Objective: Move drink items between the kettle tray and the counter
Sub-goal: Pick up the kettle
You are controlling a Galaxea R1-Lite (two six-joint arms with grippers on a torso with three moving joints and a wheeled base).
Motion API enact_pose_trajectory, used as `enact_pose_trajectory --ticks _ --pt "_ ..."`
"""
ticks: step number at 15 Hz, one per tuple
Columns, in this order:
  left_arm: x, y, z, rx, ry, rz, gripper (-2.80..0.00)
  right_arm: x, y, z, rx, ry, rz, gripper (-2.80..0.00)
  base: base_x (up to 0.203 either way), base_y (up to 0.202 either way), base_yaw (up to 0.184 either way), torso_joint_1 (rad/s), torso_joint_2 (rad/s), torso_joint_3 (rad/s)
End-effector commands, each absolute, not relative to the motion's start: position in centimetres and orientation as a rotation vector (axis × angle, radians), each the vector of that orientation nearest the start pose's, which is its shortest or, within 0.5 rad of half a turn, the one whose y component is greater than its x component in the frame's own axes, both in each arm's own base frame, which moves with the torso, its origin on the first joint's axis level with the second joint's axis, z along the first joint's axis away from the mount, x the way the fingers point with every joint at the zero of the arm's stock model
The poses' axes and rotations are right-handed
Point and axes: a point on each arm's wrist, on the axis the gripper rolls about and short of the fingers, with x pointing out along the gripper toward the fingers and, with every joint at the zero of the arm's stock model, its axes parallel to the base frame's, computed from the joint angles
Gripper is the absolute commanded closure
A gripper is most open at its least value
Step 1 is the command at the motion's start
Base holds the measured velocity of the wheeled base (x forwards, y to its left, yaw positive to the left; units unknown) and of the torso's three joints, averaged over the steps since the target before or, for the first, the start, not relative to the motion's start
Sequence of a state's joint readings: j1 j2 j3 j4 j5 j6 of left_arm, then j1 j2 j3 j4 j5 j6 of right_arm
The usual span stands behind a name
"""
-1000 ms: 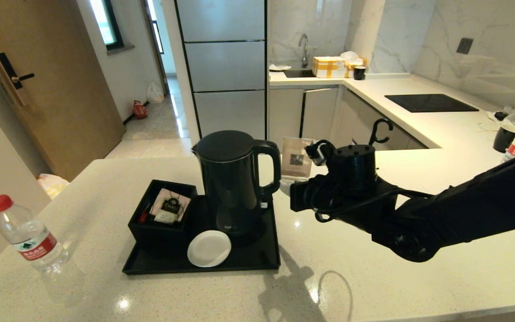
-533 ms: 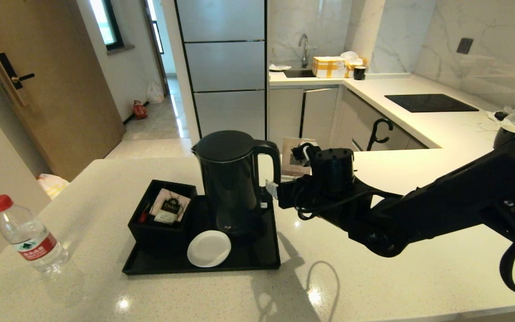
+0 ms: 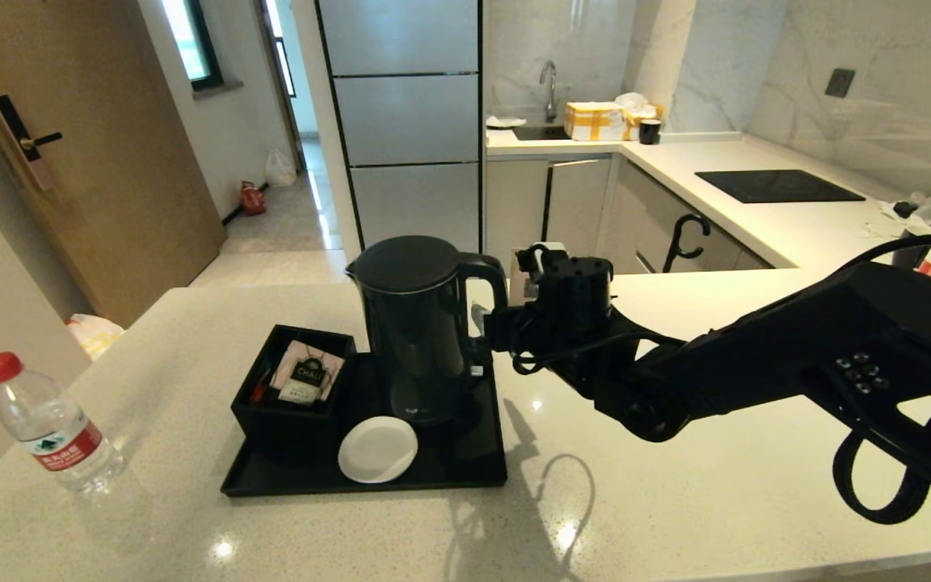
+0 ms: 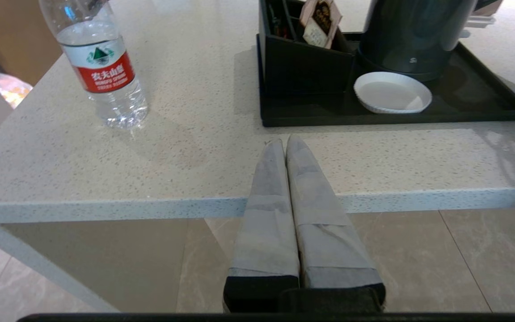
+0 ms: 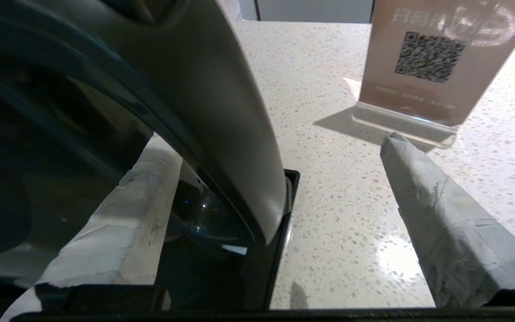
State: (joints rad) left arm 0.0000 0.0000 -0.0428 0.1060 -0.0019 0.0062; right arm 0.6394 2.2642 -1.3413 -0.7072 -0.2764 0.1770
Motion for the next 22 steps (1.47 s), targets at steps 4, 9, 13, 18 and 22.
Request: enact_pose_trajectory --ticks 4,9,13,18,22 --pt "-2.6 0.0 7.6 0.006 0.064 0.0 0.0 38.4 27.6 10.3 0.078 0.201 0.264 -2.8 0.0 0.0 0.0 0.0 0.0 0.0" --pt "-2.7 0.0 7.7 0.006 0.063 -0.002 0.0 39.5 28.4 10.6 0.072 0.162 0.236 -2.8 0.0 0.0 0.0 0.0 0.0 0.0" --pt "-2.7 0.0 7.7 0.006 0.063 0.0 0.0 40.0 29.2 9.5 0.032 0.151 0.206 -2.8 0.0 0.0 0.0 0.0 0.0 0.0" --pt "-2.7 0.0 7.7 0.006 0.063 -0.002 0.0 40.4 29.3 8.9 0.017 0.145 0.192 -2.8 0.0 0.0 0.0 0.0 0.0 0.0" --pt "-2.6 0.0 7.7 0.006 0.064 -0.002 0.0 40.6 29.4 8.8 0.004 0.12 0.172 -2.8 0.0 0.0 0.0 0.0 0.0 0.0"
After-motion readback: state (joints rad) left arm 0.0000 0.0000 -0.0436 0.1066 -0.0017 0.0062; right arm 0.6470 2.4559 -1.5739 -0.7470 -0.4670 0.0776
